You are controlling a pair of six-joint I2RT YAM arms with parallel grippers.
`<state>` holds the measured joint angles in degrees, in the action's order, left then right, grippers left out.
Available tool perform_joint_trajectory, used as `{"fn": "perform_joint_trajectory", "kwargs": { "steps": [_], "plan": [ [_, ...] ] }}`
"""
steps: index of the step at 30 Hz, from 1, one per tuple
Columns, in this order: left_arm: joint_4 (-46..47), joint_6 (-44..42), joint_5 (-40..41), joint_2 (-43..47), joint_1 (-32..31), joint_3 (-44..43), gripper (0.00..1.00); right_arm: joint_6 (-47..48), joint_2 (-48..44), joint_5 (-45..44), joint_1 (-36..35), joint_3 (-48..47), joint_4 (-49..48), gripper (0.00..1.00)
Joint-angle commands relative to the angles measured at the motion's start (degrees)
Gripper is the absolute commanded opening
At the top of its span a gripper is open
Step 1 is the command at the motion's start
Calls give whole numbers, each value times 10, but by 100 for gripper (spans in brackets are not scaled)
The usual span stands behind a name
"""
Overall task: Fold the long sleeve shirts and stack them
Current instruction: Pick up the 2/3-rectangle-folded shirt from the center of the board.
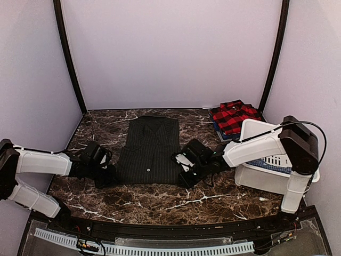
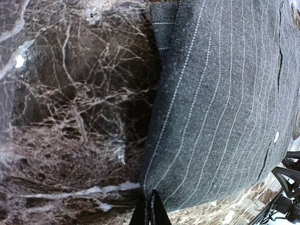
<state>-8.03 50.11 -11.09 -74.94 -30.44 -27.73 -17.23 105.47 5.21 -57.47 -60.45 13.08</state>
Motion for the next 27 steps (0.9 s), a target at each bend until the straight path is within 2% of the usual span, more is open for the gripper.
{"fn": "perform_joint_trajectory", "kwargs": {
  "steps": [1,11,27],
  "plan": [
    [-9,-9,-12,-3,-3,-2,0,-48,1,18,9,-10,16,31],
    [-17,27,-16,-3,-63,10,0,-98,-41,53,58,29,30,31],
    [-14,41,-4,4,-75,16,0,-124,-32,103,79,49,-11,30]
  ]
}}
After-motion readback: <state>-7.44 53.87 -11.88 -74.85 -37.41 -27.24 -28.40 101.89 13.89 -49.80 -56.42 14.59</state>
